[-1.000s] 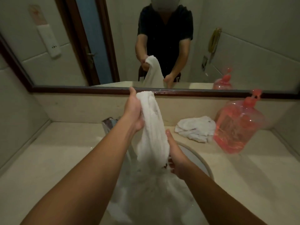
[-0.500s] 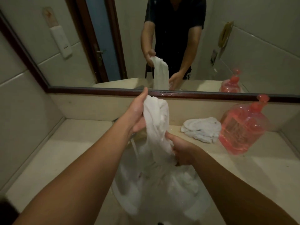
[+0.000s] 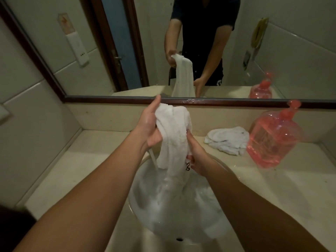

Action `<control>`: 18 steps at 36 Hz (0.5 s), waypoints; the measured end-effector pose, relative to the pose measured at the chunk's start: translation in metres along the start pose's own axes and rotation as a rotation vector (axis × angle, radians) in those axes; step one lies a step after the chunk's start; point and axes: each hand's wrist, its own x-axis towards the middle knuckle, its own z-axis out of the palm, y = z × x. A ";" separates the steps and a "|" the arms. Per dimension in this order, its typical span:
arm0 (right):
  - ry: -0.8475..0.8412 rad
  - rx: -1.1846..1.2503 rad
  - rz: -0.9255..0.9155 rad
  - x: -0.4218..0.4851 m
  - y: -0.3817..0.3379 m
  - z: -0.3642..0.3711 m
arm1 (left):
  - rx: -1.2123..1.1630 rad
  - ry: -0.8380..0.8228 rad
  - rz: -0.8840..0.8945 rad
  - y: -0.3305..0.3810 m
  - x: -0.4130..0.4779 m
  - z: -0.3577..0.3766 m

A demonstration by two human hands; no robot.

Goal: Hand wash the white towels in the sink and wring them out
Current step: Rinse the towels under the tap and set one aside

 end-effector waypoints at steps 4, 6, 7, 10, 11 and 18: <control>-0.044 0.087 0.001 -0.010 0.002 -0.008 | -0.003 0.018 0.013 -0.002 -0.006 -0.002; -0.081 0.195 0.021 -0.008 0.004 -0.012 | 0.024 0.039 0.014 -0.003 -0.009 -0.001; -0.118 0.239 0.011 -0.012 0.003 -0.014 | 0.054 0.051 0.013 -0.003 -0.010 -0.001; -0.058 0.257 -0.002 -0.021 0.002 -0.021 | 0.205 0.099 0.005 -0.004 -0.010 -0.001; 0.002 0.243 -0.007 -0.028 0.000 -0.024 | 0.265 0.130 0.002 -0.005 -0.009 -0.002; 0.123 0.135 -0.040 -0.034 -0.021 -0.055 | 0.894 0.389 0.075 -0.016 0.009 -0.019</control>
